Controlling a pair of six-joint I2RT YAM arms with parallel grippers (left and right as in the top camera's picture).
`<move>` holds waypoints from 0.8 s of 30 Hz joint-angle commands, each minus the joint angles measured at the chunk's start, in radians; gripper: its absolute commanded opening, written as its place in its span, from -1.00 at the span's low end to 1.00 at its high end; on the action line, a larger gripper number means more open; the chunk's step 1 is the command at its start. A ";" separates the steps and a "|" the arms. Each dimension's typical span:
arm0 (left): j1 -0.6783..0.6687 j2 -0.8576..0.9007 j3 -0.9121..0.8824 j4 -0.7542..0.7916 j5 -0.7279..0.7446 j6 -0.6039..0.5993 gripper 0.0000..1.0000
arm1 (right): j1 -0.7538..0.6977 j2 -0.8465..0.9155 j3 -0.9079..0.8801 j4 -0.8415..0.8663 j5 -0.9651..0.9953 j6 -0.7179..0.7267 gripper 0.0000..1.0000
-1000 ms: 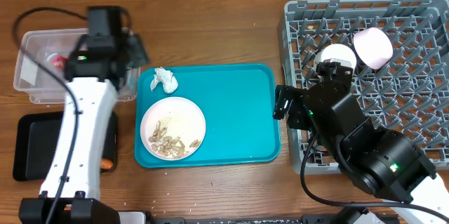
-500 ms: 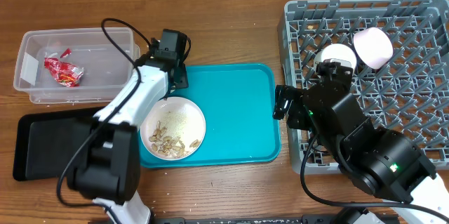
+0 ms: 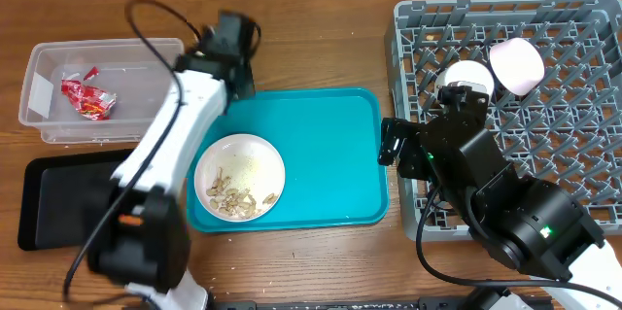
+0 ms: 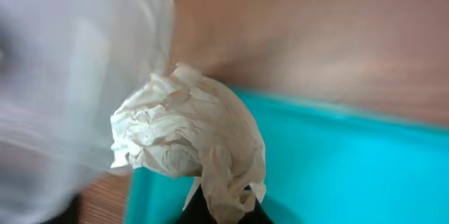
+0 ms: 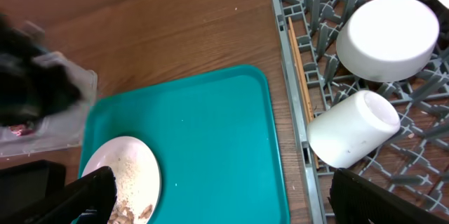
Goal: Sort waste into correct bins and load items into the dishwasher
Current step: 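Grasp the white tissue on the tray with the left gripper, then drop the white tissue into the clear plastic bin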
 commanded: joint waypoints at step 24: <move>-0.023 -0.319 0.142 -0.355 0.391 0.143 0.14 | 0.000 0.000 0.015 0.005 0.010 0.005 1.00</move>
